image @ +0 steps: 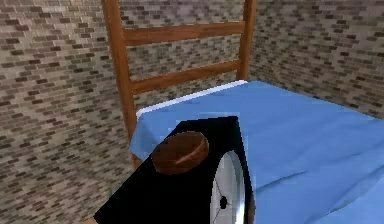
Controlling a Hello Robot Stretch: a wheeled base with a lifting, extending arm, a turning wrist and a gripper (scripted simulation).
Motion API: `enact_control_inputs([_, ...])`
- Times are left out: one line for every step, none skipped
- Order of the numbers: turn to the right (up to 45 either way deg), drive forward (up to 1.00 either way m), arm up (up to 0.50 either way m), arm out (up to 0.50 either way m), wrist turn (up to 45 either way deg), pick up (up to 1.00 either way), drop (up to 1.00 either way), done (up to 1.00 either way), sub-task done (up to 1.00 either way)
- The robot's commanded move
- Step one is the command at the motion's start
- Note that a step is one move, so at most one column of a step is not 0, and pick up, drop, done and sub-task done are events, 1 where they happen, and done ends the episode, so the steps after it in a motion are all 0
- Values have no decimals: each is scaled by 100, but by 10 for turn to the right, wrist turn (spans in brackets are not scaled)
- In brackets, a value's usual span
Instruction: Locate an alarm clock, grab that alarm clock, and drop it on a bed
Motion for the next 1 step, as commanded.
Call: enact_control_inputs([0, 0, 0, 48, 0, 0, 0, 0, 0])
